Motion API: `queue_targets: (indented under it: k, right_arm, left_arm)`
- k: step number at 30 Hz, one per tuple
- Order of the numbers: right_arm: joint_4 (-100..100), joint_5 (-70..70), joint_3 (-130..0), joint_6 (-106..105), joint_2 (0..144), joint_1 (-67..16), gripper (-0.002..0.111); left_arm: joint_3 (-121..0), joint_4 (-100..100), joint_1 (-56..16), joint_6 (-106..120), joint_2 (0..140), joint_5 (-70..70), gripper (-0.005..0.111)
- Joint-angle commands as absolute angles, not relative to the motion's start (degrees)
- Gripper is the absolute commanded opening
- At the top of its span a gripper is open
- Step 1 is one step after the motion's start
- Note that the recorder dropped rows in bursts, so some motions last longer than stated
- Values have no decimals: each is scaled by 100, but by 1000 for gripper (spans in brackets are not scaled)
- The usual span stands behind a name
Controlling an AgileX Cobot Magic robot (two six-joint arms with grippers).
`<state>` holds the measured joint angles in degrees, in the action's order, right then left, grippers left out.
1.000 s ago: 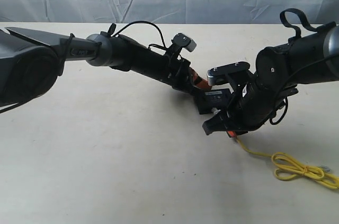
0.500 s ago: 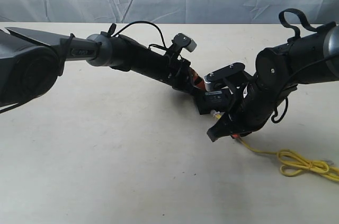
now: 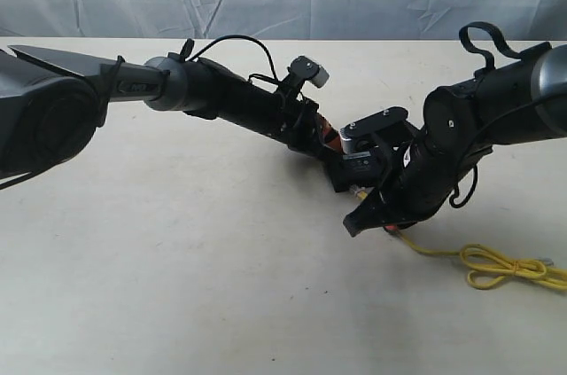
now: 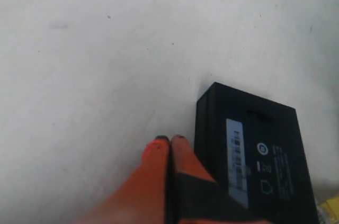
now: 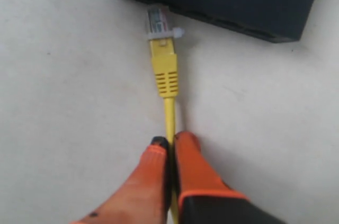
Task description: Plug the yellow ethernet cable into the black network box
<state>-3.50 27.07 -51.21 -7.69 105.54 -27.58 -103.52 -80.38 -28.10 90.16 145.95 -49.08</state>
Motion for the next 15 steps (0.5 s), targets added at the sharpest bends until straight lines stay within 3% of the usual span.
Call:
queue_targets:
  k: [1,15]
  right_arm:
    - [-293,2657,-5109,-591,10537,-2742,-1]
    - [0,2559,-5109,-113,10479,-2742,-1]
  left_arm:
    - [-10385,-7984,-2854,9031,14593,-4994,0]
    - [-10385,-7882,-2854,9031,14593,-4994,0]
